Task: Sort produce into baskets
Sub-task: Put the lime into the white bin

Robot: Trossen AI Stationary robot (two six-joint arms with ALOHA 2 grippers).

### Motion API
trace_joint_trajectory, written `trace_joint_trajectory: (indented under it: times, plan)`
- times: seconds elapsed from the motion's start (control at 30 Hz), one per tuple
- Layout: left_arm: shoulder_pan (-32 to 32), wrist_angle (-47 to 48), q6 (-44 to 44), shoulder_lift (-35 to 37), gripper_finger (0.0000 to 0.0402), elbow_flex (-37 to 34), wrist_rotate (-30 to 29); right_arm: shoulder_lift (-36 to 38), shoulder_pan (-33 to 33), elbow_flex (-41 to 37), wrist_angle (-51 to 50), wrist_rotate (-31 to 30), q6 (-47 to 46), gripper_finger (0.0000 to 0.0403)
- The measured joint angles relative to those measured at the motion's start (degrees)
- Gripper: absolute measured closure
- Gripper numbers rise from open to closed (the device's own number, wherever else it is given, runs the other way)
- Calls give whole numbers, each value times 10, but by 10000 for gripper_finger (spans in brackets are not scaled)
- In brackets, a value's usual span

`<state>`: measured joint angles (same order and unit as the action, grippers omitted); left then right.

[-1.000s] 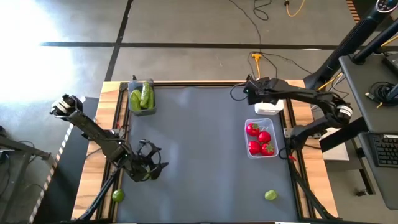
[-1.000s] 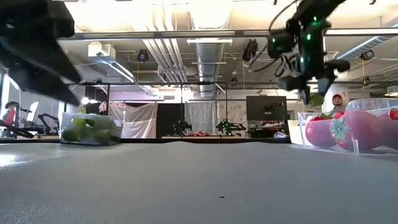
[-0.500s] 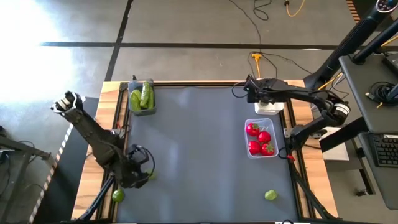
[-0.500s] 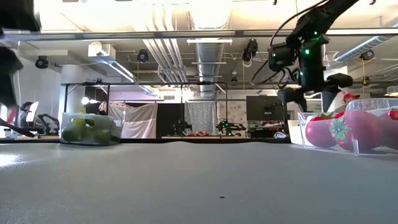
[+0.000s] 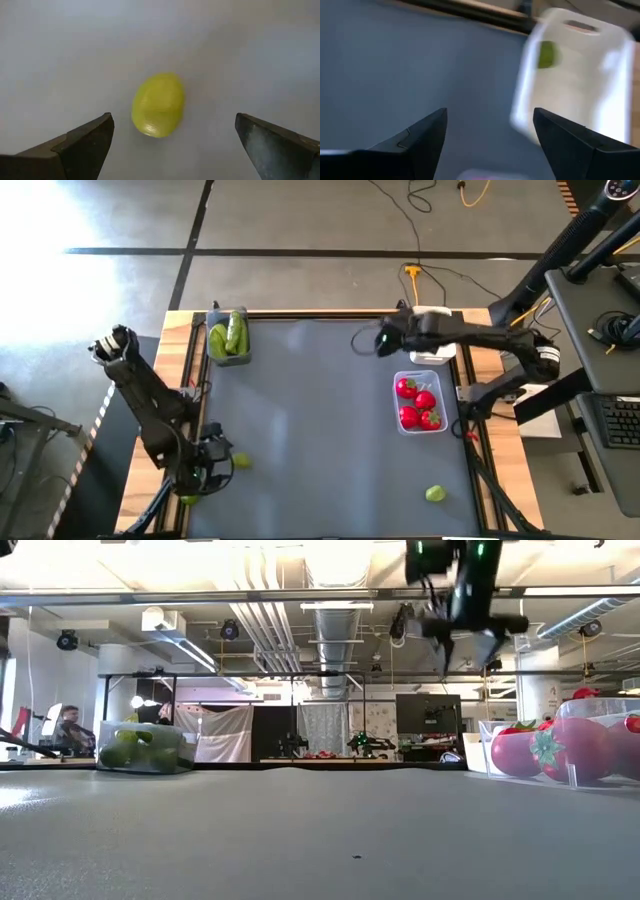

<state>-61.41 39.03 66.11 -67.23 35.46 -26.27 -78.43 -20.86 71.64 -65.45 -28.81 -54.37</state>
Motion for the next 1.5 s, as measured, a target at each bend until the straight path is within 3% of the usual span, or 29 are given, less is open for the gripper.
trace_joint_trajectory:
  times: [0.17,0.33,0.47,0.63,0.8,0.93,1.03,1.13,1.27,1.4,1.5]
  plan:
    - [7,-70,-31,-29,4,-45,-44,0,129,32,-4,-14,-79,126]
    - [12,-99,-24,-78,14,-56,-60,0,218,62,-3,-29,-136,141]
    - [18,-101,-11,-121,60,-45,-58,0,254,77,-4,-45,-172,153]
    - [23,-104,-11,-166,147,-9,-67,0,256,93,-2,-65,-192,167]
    - [34,-105,-11,-202,228,26,-73,0,258,128,20,-105,-159,178]
    - [53,-80,-11,-182,232,19,-78,0,265,140,102,-130,-78,181]
    - [80,-46,-12,-134,232,10,-119,0,278,140,198,-133,13,182]
    - [139,-13,-76,-88,232,7,-156,-7,296,137,284,-134,97,182]
    - [274,-66,-284,-49,230,2,-164,-32,326,136,319,-131,153,182]
    - [427,-257,-509,-55,229,-8,-57,-59,359,135,300,-108,152,182]
    - [520,-375,-563,-90,228,-10,28,-84,389,134,285,-97,124,182]
